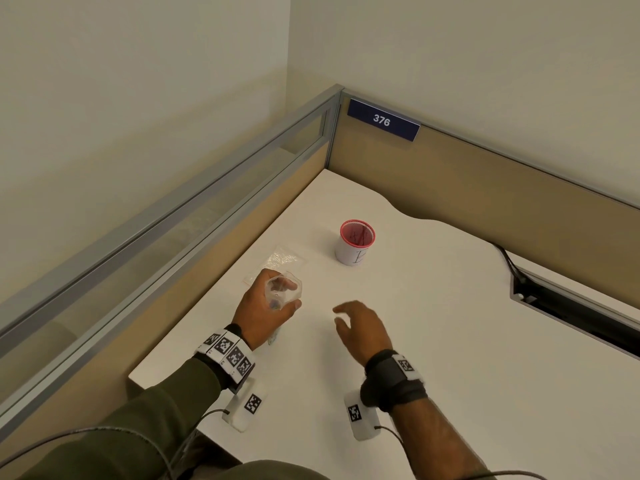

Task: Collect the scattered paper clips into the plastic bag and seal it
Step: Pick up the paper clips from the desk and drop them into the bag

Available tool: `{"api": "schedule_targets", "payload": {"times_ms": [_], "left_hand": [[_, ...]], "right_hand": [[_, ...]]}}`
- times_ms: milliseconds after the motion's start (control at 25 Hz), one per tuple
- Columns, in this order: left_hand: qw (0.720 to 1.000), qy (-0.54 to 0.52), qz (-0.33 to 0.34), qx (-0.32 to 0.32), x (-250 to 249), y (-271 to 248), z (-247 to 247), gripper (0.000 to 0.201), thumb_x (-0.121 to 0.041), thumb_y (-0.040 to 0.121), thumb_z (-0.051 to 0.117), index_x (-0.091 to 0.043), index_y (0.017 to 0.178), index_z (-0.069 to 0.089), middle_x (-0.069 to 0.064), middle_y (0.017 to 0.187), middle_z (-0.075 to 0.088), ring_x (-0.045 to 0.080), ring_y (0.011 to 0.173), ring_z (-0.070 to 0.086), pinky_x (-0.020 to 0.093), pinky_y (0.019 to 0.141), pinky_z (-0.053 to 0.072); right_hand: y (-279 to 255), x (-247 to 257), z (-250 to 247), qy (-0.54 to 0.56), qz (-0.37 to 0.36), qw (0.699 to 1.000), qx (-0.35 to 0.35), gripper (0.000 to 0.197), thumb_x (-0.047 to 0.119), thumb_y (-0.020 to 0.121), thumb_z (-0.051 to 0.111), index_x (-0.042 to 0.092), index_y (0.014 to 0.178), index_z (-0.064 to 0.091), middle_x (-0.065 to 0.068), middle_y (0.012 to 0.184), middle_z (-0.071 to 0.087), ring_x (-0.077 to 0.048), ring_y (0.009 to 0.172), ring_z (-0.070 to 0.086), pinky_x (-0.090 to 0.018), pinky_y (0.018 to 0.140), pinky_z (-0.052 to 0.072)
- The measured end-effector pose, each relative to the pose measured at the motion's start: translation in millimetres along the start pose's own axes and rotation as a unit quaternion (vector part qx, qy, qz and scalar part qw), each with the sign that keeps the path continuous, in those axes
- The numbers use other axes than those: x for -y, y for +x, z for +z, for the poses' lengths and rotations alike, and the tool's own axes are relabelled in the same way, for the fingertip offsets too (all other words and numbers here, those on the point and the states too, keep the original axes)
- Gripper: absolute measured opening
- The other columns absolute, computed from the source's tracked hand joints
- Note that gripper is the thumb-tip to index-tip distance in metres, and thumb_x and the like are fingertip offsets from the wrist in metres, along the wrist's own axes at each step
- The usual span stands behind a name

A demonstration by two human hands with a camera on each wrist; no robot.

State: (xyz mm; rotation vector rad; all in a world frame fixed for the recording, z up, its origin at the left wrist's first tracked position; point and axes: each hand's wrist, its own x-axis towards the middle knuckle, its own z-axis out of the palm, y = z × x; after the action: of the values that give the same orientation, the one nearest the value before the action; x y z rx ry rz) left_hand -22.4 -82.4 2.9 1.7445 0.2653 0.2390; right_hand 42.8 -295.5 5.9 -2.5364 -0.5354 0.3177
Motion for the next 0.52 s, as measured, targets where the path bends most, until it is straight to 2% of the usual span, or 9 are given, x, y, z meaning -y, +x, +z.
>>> {"api": "schedule_targets", "payload": {"times_ms": [120,280,400,520], "left_hand": [[0.999,0.011,-0.003,-0.033,3.4,-11.2,-17.2,0.038,-0.014,0.08,0.08,-0.022,0.107,0.054,-0.003,0.113,0.068,0.017,0.114,0.063,0.032,0.096,0.051],[0.998,0.005,-0.013,-0.065,5.4,-23.5,-33.8,0.041,-0.022,0.076,0.08,-0.018,0.109,0.055,-0.004,0.113,0.068,0.018,0.114,0.063,0.033,0.095,0.051],[0.998,0.009,-0.017,-0.067,7.1,-26.2,-42.8,0.039,-0.013,0.081,0.081,-0.02,0.108,0.054,-0.002,0.114,0.068,0.018,0.114,0.063,0.026,0.092,0.05],[0.999,0.013,-0.009,-0.045,5.5,-20.8,-48.6,0.038,-0.013,0.081,0.08,-0.022,0.107,0.054,0.0,0.116,0.067,0.017,0.114,0.063,0.023,0.091,0.049]], "right_hand": [[-18.7,-19.9,31.9,-0.066,-0.009,0.992,0.106,0.036,0.021,0.094,0.05,0.018,0.13,0.055,-0.002,0.145,0.047,-0.019,0.137,0.038,-0.027,0.111,0.029],[-23.0,-17.8,48.5,-0.121,-0.042,0.982,0.14,0.041,0.02,0.092,0.048,0.016,0.132,0.052,-0.004,0.156,0.031,-0.022,0.146,0.022,-0.035,0.118,0.026],[-15.2,-9.0,49.8,-0.117,-0.033,0.981,0.152,0.041,0.022,0.092,0.049,0.018,0.132,0.052,-0.004,0.155,0.032,-0.023,0.145,0.024,-0.037,0.117,0.028],[-7.4,8.8,45.3,-0.083,-0.036,0.987,0.133,0.037,0.024,0.094,0.048,0.022,0.131,0.053,0.0,0.143,0.047,-0.02,0.131,0.043,-0.032,0.109,0.036]]}}
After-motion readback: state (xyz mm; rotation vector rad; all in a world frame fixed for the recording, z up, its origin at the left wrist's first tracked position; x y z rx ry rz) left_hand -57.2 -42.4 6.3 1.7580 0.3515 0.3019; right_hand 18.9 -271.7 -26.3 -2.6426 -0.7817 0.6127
